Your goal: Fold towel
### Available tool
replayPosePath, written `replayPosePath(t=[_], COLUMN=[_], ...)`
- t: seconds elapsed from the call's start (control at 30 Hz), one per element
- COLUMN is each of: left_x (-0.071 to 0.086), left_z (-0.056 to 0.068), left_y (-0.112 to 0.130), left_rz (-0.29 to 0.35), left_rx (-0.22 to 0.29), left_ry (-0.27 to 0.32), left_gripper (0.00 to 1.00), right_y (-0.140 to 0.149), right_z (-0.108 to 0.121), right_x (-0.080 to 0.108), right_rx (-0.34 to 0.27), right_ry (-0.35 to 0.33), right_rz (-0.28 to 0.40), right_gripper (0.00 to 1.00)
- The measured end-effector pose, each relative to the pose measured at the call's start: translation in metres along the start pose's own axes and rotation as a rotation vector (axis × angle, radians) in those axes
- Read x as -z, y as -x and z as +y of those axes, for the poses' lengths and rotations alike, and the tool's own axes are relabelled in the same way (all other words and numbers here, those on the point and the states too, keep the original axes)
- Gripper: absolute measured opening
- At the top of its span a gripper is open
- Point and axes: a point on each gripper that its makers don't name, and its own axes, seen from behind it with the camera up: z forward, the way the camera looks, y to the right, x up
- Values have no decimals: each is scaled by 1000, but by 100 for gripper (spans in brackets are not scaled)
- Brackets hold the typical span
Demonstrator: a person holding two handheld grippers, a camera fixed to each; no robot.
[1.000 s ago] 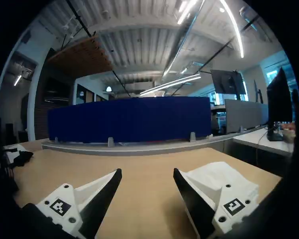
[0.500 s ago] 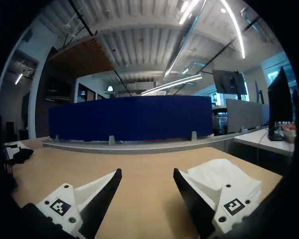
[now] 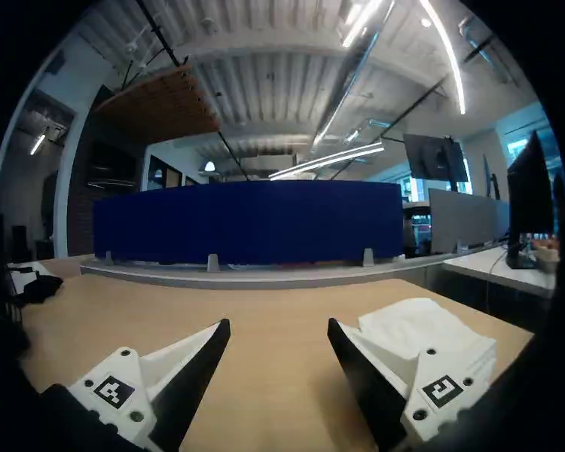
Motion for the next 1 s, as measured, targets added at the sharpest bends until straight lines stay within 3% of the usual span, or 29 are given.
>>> replayPosePath(t=[1.0], left_x=[0], left_z=[0], left_y=[-1], left_rz=[0], left_rx=[0], left_ry=[0], left_gripper=[94], right_y=[4], right_z=[-1], right_x=[-1], right_rx=[19], right_ry=[5], right_rz=[-1], right_gripper=[100])
